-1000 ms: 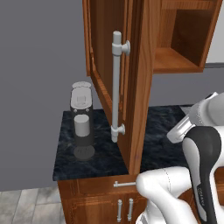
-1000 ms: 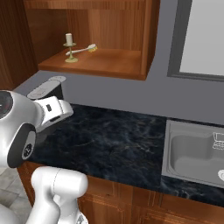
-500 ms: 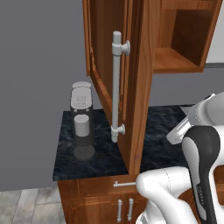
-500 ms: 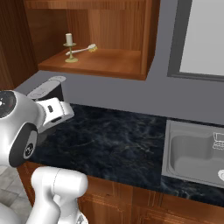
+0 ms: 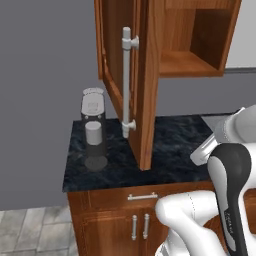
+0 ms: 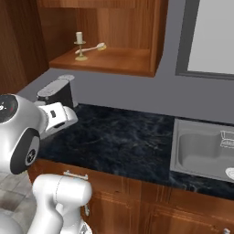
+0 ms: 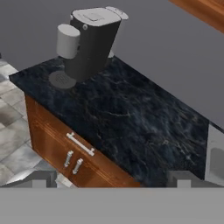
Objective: Pick the candle and candle from the dining table and place them in the open cabinet. Close the cabinet after placing the objects.
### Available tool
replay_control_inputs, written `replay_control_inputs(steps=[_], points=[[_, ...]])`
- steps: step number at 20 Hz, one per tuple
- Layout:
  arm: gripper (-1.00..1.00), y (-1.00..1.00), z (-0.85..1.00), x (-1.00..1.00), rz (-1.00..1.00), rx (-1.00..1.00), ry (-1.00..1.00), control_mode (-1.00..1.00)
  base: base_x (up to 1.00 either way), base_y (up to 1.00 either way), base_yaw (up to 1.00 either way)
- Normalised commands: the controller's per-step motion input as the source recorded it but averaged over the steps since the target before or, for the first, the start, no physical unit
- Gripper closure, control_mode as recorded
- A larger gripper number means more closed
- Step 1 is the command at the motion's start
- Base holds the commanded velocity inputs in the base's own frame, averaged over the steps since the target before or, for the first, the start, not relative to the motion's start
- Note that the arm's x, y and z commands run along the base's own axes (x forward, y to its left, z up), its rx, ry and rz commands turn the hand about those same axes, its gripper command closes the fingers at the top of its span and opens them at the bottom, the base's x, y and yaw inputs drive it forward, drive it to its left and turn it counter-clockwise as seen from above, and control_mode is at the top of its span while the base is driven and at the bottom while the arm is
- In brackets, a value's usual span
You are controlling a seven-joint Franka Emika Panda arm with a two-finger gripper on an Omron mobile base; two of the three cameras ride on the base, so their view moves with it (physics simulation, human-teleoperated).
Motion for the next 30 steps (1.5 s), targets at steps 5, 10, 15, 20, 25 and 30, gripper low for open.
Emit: replay_control_inputs(steps=[5, 10, 15, 20, 25, 30], points=[[-1.00, 0.00, 0.00, 0.00, 0.00, 0.00, 0.00, 1.00, -0.44, -0.05, 0.00], [-1.00, 0.00, 0.00, 0.00, 0.00, 0.00, 0.00, 1.00, -0.55, -0.01, 0.07], [-1.00, 0.00, 0.00, 0.00, 0.00, 0.00, 0.00, 1.00, -0.71, -0.03, 0.12], [-1.00, 0.00, 0.00, 0.00, 0.00, 0.00, 0.00, 1.00, -0.56, 0.00, 0.18], [-1.00, 0.00, 0.00, 0.00, 0.00, 0.00, 0.00, 1.00, -0.44, 0.00, 0.23], [-1.00, 0.00, 0.00, 0.00, 0.00, 0.00, 0.00, 1.00, -0.33, 0.00, 0.30]])
